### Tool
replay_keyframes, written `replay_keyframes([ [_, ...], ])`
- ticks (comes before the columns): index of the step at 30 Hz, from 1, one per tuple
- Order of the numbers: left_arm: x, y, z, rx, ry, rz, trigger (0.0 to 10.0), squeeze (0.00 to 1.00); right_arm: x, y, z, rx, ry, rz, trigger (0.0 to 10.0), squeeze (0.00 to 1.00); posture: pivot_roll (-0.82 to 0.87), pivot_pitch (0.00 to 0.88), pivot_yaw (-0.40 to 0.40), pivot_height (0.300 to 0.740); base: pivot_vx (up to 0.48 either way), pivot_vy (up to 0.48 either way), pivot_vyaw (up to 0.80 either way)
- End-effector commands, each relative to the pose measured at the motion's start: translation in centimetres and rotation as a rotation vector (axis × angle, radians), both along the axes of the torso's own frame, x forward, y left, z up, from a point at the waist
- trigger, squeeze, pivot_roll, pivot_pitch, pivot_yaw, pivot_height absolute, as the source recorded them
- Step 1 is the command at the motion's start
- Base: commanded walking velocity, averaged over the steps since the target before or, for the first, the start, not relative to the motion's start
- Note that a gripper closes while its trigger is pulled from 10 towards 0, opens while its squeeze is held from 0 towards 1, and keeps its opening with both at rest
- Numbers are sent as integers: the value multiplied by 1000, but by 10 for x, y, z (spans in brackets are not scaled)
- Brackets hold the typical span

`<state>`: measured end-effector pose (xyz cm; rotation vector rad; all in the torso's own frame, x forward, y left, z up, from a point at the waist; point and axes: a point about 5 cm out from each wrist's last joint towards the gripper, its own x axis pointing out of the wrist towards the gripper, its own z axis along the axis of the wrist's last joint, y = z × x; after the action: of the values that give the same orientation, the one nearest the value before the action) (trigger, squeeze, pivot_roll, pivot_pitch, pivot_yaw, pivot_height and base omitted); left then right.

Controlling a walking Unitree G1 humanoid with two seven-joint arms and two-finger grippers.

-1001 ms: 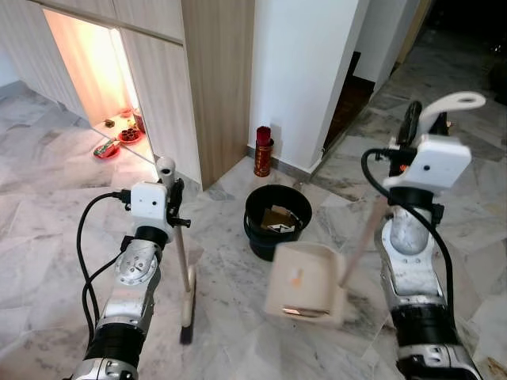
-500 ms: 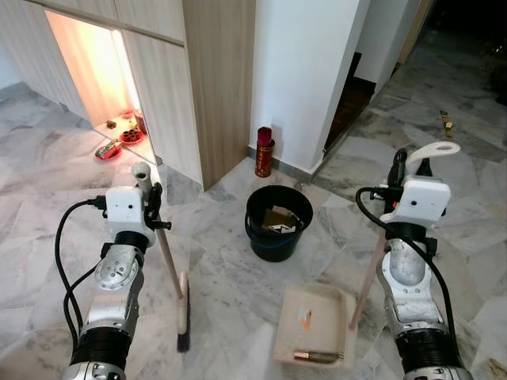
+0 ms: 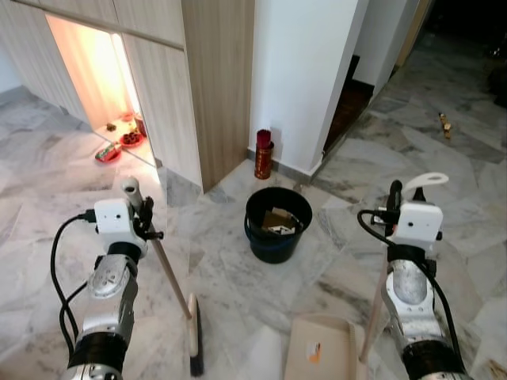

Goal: Sweep floor

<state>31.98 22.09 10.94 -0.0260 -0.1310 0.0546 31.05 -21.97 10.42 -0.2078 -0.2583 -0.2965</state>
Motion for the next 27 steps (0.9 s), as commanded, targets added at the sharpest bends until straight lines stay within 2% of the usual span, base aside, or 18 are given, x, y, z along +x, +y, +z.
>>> replay_keyframes([
  [1,0,5,1,-14,-3,8,10000,0,2,-5,6,11,-29,0,10000,0,134,0,-11,740,0,0,0],
  [5,0,5,0,-21,0,0,10000,0,3,-10,-5,89,18,26,10000,0,133,0,-9,740,0,0,0],
  [15,1,4,-1,-30,0,-11,10000,0,5,-18,-7,82,35,51,10000,0,131,0,-5,740,0,0,0],
  [27,3,4,2,-28,-11,-16,10000,0,14,-6,8,162,-63,129,10000,0,136,0,-1,740,0,0,0],
])
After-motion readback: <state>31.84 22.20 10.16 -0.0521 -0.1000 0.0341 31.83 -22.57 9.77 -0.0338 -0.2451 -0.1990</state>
